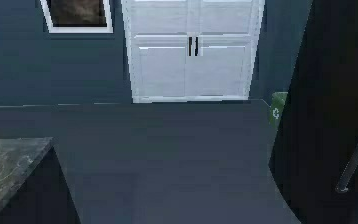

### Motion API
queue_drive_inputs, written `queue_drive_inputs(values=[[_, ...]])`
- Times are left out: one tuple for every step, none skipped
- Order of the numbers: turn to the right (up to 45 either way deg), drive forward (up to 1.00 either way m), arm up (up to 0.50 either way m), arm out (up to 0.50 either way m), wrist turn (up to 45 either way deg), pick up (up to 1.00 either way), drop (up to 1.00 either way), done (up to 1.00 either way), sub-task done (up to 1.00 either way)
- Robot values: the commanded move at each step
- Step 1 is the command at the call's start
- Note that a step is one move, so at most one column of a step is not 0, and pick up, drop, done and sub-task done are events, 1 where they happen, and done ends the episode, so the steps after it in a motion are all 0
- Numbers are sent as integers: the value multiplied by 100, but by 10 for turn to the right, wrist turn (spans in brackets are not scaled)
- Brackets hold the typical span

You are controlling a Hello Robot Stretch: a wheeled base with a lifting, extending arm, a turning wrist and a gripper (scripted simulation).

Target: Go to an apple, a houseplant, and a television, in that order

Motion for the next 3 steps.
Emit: queue_drive_inputs(values=[[0,100,0,0,0,0,0,0,0],[-450,0,0,0,0,0,0,0,0],[-60,0,0,0,0,0,0,0,0]])
